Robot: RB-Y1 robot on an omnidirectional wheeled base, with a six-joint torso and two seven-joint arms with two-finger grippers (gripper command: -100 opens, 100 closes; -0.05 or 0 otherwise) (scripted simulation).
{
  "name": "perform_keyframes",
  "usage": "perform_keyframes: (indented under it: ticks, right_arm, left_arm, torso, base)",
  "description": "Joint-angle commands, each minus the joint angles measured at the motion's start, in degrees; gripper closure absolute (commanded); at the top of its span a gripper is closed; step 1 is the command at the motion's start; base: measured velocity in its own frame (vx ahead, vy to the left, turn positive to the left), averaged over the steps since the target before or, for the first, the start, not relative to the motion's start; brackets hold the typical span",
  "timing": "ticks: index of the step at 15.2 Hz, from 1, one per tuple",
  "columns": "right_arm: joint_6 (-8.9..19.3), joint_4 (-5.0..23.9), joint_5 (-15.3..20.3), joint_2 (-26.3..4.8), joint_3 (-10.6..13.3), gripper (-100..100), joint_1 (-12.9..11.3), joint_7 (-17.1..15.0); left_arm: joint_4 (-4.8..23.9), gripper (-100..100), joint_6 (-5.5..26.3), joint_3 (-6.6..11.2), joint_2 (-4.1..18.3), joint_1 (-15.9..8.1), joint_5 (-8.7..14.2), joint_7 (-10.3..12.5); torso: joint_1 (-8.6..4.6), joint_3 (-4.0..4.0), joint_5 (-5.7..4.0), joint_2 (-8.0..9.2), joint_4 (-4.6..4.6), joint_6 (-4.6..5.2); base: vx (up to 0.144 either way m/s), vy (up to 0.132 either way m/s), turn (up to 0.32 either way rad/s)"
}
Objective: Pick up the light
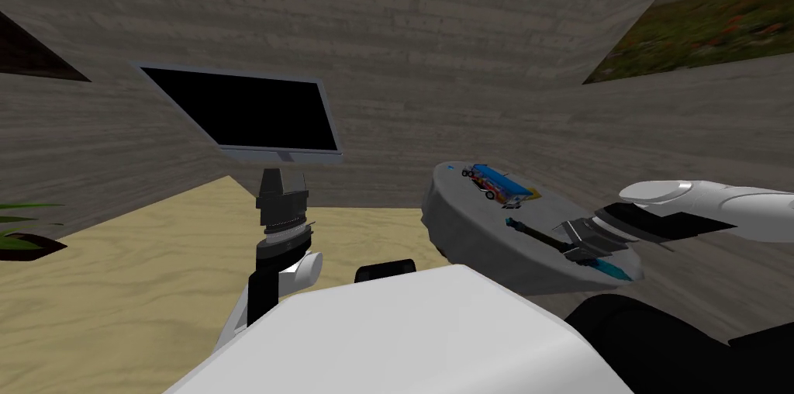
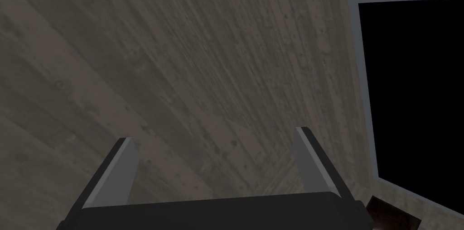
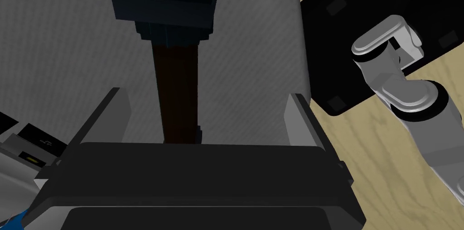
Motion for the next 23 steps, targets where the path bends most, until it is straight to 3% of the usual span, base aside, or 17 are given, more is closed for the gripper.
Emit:
perform_keyframes:
  ticks: [1, 3, 6, 10, 11, 12, 13, 17, 18, 19, 20, 21, 22, 23]
  right_arm:
    - [-0.29, 0.19, 0.13, 0.03, -2.64, -100, 2.86, 0.20]
    - [-0.29, 0.22, 0.25, 0.08, -2.58, -100, 2.88, 0.14]
    - [1.79, -0.38, 1.02, 2.87, -2.08, -100, 3.25, 0.91]
    - [1.79, -0.38, 1.02, 2.87, -2.08, -100, 3.25, 0.91]
    - [2.70, -0.65, 1.33, 4.06, -1.73, -100, 3.26, 1.25]
    - [2.06, -0.50, 0.55, 3.02, -1.61, -100, 3.30, 1.06]
    - [2.34, -0.55, 0.13, 2.98, -1.11, 100, 3.24, 1.40]
    - [2.35, -0.52, 0.14, 2.98, -1.14, 100, 3.25, 1.37]
    - [0.57, -0.01, 0.61, 1.28, -2.54, 100, 3.22, 0.47]
    - [0.57, -0.01, 2.39, 1.67, -2.82, 100, 3.22, 0.47]
    - [0.57, -0.01, 6.75, 2.63, -3.97, 100, 3.22, 0.47]
    - [0.57, -0.01, 8.06, 2.33, -2.54, 100, 1.33, 0.31]
    - [0.57, -0.01, 4.41, 1.28, -2.54, 100, 3.22, 0.47]
    - [0.57, -0.01, 1.25, 1.28, -2.54, 100, 3.22, 0.47]
  left_arm:
    - [0.00, 0, 0.00, 0.00, 0.00, 0.00, 0.00, 0.00]
    - [0.00, 0, 0.00, 0.00, 0.00, 0.00, 0.00, 0.00]
    - [0.00, 0, 0.00, -0.01, -0.01, -0.02, 0.00, 0.00]
    - [0.00, 0, 0.00, -0.01, -0.01, -0.01, 0.00, 0.00]
    - [0.00, 0, 0.00, -0.01, -0.01, -0.02, 0.00, 0.00]
    - [0.00, 0, 0.00, -0.01, -0.01, -0.02, 0.00, 0.00]
    - [0.00, 0, 0.00, -0.01, -0.01, -0.02, 0.00, 0.00]
    - [0.00, 0, 0.00, -0.01, -0.01, -0.02, 0.00, 0.00]
    - [0.00, 0, 0.00, -0.01, -0.01, -0.02, 0.00, 0.00]
    - [0.00, 0, 0.00, -0.01, -0.01, -0.01, 0.00, 0.00]
    - [0.00, 0, 0.00, -0.01, -0.01, -0.01, 0.00, 0.00]
    - [0.00, 0, 0.00, -0.01, -0.01, -0.02, 0.00, 0.00]
    - [0.00, 0, 0.00, -0.01, -0.01, -0.02, 0.00, 0.00]
    - [0.00, 0, 0.00, -0.01, -0.01, -0.02, 0.00, 0.00]
  torso:
    - [0.00, 0.00, 0.00, 0.00, 0.00, 0.00]
    - [0.14, 0.09, 0.01, 0.17, 0.03, 0.02]
    - [0.37, 0.24, 0.07, 0.43, 0.10, 0.01]
    - [0.43, 0.33, 0.10, 0.56, 0.14, 0.04]
    - [0.43, 0.34, 0.11, 0.58, 0.14, 0.04]
    - [0.44, 0.34, 0.10, 0.58, 0.14, 0.03]
    - [0.43, 0.33, 0.10, 0.57, 0.14, 0.03]
    - [0.42, 0.35, 0.08, 0.60, 0.15, 0.02]
    - [0.42, 0.35, 0.08, 0.61, 0.15, 0.03]
    - [0.40, 0.38, 0.12, 0.64, 0.17, 0.06]
    - [0.40, 0.40, 0.13, 0.69, 0.17, 0.08]
    - [0.40, 0.41, 0.11, 0.71, 0.16, 0.08]
    - [0.42, 0.39, 0.12, 0.70, 0.14, 0.06]
    - [0.43, 0.38, 0.12, 0.66, 0.15, 0.00]
  base:
    - [0.104, -0.072, 0.033]
    - [0.038, -0.024, 0.004]
    - [0.019, 0.005, 0.100]
    - [0.003, 0.005, -0.001]
    - [0.002, 0.005, 0.051]
    - [0.003, 0.003, 0.028]
    - [0.000, 0.000, 0.000]
    - [0.000, 0.000, 0.000]
    - [-0.009, -0.003, -0.099]
    - [-0.013, -0.009, -0.124]
    - [-0.010, -0.010, -0.041]
    - [-0.008, -0.006, 0.004]
    - [-0.008, -0.003, -0.002]
    - [-0.006, -0.002, -0.003]
